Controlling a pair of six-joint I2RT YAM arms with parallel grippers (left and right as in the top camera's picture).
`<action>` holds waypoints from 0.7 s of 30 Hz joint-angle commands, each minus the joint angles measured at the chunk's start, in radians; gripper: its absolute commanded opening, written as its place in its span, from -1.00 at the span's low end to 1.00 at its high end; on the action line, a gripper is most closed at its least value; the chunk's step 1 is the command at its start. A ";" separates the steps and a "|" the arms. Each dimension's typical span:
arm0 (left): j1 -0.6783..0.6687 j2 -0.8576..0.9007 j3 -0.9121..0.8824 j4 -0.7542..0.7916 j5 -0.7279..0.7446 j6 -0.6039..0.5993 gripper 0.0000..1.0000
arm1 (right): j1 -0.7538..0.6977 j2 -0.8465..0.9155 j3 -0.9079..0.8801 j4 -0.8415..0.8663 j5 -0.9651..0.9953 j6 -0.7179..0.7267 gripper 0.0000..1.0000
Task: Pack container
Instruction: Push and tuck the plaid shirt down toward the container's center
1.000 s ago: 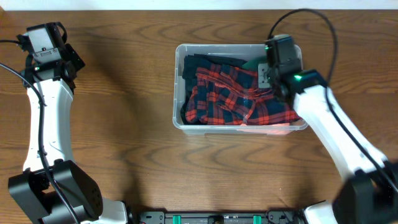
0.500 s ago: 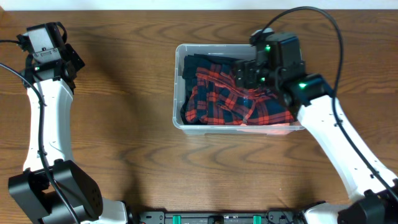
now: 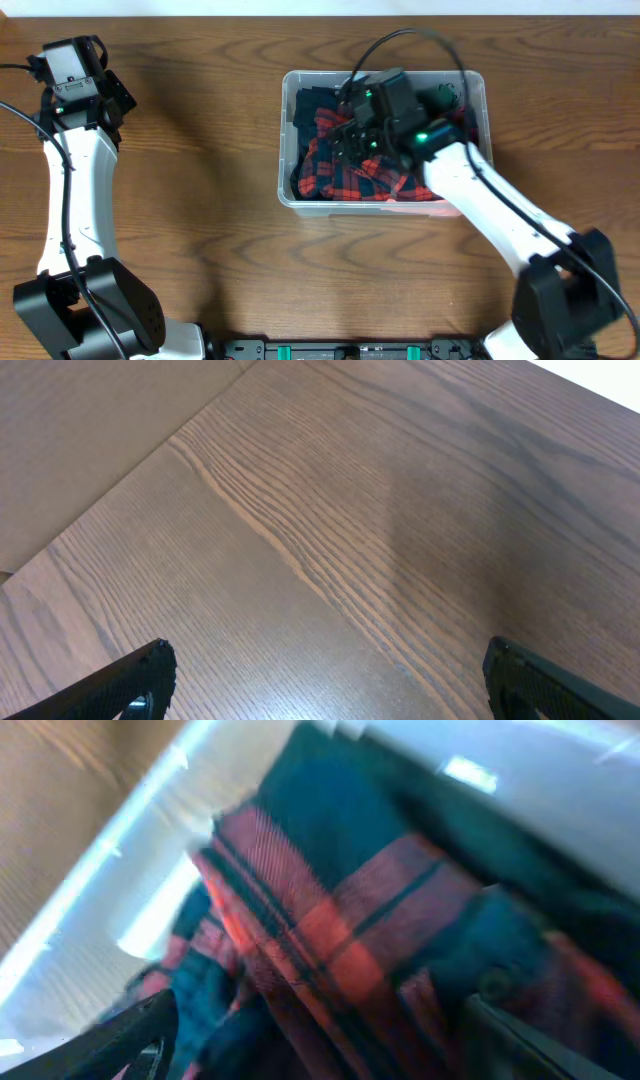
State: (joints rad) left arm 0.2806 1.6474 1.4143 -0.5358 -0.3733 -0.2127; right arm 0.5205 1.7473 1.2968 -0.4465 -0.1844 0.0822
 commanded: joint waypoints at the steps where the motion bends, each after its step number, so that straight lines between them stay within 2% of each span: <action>1: 0.002 -0.007 0.005 -0.002 -0.013 0.001 0.96 | 0.029 0.077 0.005 -0.003 -0.008 -0.020 0.80; 5: 0.002 -0.007 0.005 -0.002 -0.013 0.001 0.96 | 0.041 0.138 0.005 0.002 -0.008 -0.020 0.80; 13: 0.002 -0.007 0.005 -0.002 -0.013 0.001 0.96 | 0.040 0.131 0.008 0.015 -0.008 -0.020 0.80; 21: 0.002 -0.007 0.005 -0.002 -0.013 0.001 0.96 | 0.039 -0.023 0.008 0.016 -0.008 -0.021 0.87</action>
State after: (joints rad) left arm 0.2806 1.6474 1.4143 -0.5358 -0.3733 -0.2127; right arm 0.5446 1.7988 1.3125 -0.4313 -0.1627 0.0700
